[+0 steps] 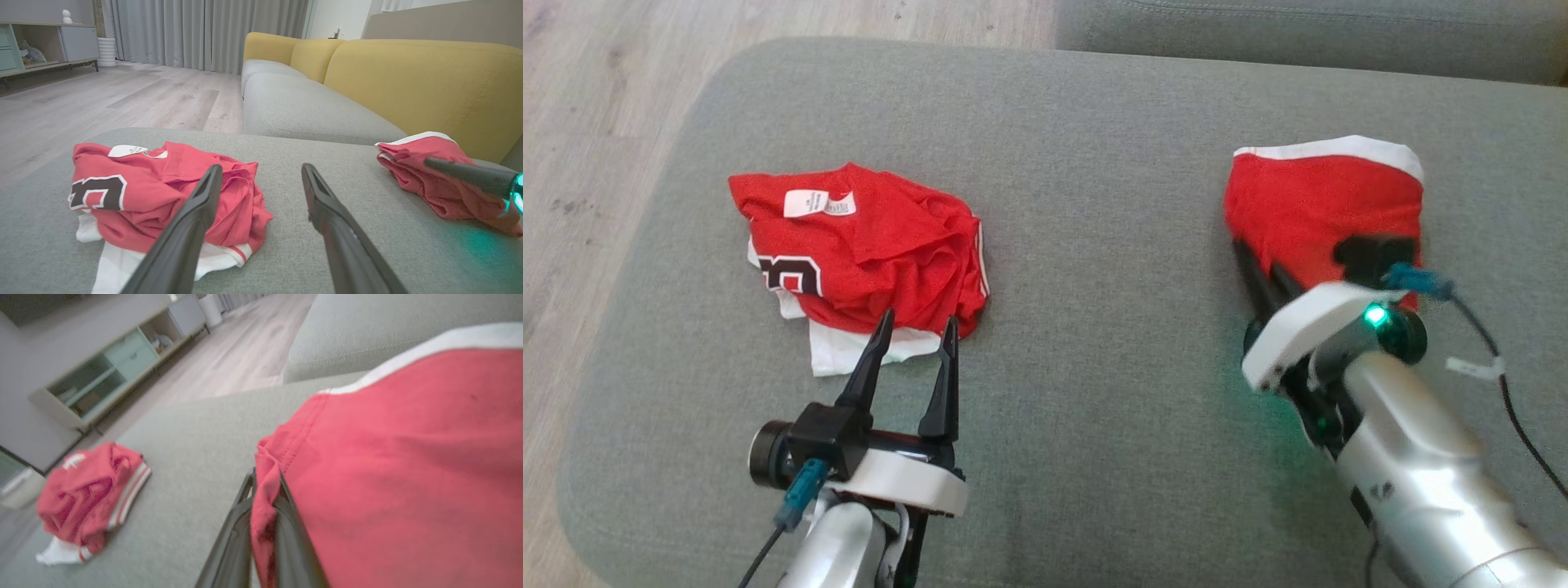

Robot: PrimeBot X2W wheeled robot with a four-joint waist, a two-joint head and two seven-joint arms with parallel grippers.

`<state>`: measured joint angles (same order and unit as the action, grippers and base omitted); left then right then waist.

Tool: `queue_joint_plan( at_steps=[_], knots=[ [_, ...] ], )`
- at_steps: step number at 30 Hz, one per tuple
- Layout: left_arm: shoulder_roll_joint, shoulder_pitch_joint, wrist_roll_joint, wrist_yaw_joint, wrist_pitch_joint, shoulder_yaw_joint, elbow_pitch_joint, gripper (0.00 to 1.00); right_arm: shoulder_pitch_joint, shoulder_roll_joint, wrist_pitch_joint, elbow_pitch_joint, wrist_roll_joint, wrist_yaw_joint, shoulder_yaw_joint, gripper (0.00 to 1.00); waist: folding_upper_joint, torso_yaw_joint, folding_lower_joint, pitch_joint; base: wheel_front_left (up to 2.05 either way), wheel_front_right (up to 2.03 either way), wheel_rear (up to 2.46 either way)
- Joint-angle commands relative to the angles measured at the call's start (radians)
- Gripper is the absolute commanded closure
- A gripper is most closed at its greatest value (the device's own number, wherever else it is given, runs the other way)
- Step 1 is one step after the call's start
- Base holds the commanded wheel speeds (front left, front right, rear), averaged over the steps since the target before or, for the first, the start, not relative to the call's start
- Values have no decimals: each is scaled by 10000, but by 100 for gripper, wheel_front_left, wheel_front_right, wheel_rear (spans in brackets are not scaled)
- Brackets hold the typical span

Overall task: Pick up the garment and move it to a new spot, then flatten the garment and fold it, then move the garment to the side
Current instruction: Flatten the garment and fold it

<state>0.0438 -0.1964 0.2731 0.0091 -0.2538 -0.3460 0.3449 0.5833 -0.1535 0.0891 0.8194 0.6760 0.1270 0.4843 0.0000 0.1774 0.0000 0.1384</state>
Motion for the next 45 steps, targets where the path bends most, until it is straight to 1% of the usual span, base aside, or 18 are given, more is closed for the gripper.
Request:
queue_joint_plan(
  at_steps=[1,2,3,5,8,11,14,17,20,23,25,29,34,36,40,43,44,45],
  knots=[
    [64,-162,32,73,-80,341,-294,0,255,-46,125,-118,-238,37,335,100,0,-28,0,-8,0,0,0],
    [64,-164,27,76,-80,353,-298,0,327,-115,201,82,-493,37,599,75,0,-59,0,-23,0,0,0],
    [64,-166,19,74,-80,362,-305,0,393,-158,305,299,-736,37,807,0,0,-101,0,-45,0,0,0],
    [68,-161,1,72,-80,384,-325,0,540,-169,598,676,-1197,37,1133,0,0,-222,0,-85,0,0,0],
    [81,-160,-25,59,-80,424,-343,0,715,-108,1153,1064,-1601,37,1211,0,0,-459,0,-182,0,0,0],
    [84,-157,-43,45,-80,478,-404,0,765,-99,1559,1181,-1841,37,803,0,0,-727,0,-317,0,0,0],
    [82,-136,-48,51,-80,528,-491,0,598,-177,1706,856,-2143,37,96,0,0,-1023,0,-451,0,0,0],
    [80,-101,-63,42,-80,569,-569,0,21,-259,1720,-283,-2649,37,-1108,0,0,-1322,0,-567,0,0,0],
    [77,-68,-36,36,-80,629,-645,0,-1003,-141,1723,-1649,-3451,37,-2277,0,0,-1584,0,-675,0,0,0],
    [74,-19,-6,57,-80,695,-629,0,-2119,241,1724,-2884,-4181,37,-3323,0,0,-1794,0,-738,0,0,0],
    [71,-2,4,68,-80,730,-626,0,-2760,529,1725,-3609,-4516,37,-3850,0,0,-1920,0,-724,0,0,0],
    [69,-11,-303,109,-80,747,-871,0,-3526,885,1725,-4521,-4802,37,-4345,0,0,-2083,0,-600,0,0,0],
    [67,-74,-228,26,-80,665,-975,0,-3426,981,1640,-4926,-5140,37,-4366,0,0,-1983,0,-150,0,0,0],
    [66,-213,-227,14,-80,604,-1011,0,-3088,992,1465,-5005,-5234,37,-4322,100,0,-1851,0,172,0,0,0],
    [66,-515,-215,-39,-80,392,-1022,0,-2043,1002,1098,-4859,-5488,37,-4381,100,0,-1429,0,831,0,0,0],
    [65,-817,-123,-40,-80,169,-1063,0,-1161,963,781,-4243,-5832,37,-4608,100,0,-984,0,1330,0,0,0],
    [65,-817,-123,-40,-80,169,-1063,0,-1161,963,781,-4243,-5832,37,-4608,100,0,-984,0,1330,0,0,0],
    [65,-900,-74,-21,-80,100,-1079,0,-868,962,707,-3954,-5902,37,-4657,100,0,-851,0,1473,0,0,0]
  ],
)
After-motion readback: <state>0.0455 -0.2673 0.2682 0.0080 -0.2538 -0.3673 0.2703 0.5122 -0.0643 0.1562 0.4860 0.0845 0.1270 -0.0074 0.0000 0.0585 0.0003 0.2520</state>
